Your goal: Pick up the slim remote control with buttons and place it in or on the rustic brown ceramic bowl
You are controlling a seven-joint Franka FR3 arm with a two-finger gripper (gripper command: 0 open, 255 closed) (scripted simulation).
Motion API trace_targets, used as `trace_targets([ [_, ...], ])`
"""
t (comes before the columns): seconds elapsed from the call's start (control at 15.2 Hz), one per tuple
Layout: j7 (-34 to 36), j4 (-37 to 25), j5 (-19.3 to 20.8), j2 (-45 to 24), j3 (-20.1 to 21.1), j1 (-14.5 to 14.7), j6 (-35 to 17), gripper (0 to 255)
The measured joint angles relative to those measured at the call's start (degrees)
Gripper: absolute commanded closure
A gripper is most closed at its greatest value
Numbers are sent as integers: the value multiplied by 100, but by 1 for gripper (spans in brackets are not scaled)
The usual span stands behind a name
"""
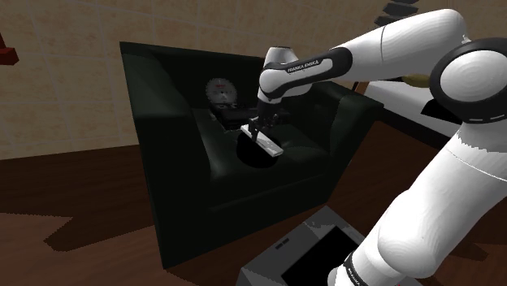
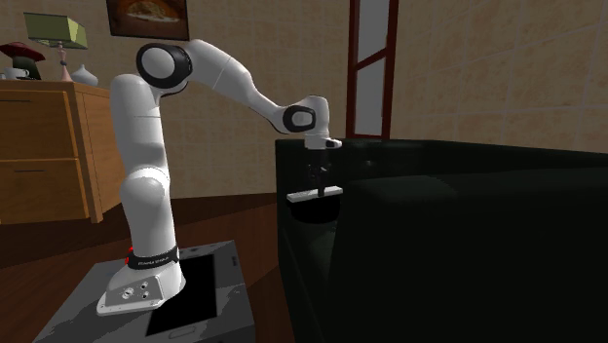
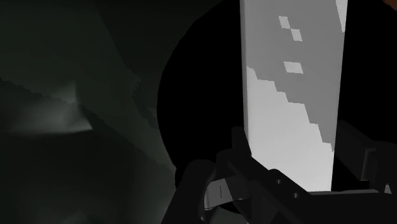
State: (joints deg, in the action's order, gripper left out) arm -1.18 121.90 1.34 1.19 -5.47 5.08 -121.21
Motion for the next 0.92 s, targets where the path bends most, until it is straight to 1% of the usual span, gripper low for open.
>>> trace_targets([
  [0.46, 7, 59, -2, -12, 3, 3, -108, 255],
  [0.53, 6, 54, -3, -17, 3, 3, -106, 0],
  [0.92, 4, 72, -2, -26, 2, 2, -102, 0],
])
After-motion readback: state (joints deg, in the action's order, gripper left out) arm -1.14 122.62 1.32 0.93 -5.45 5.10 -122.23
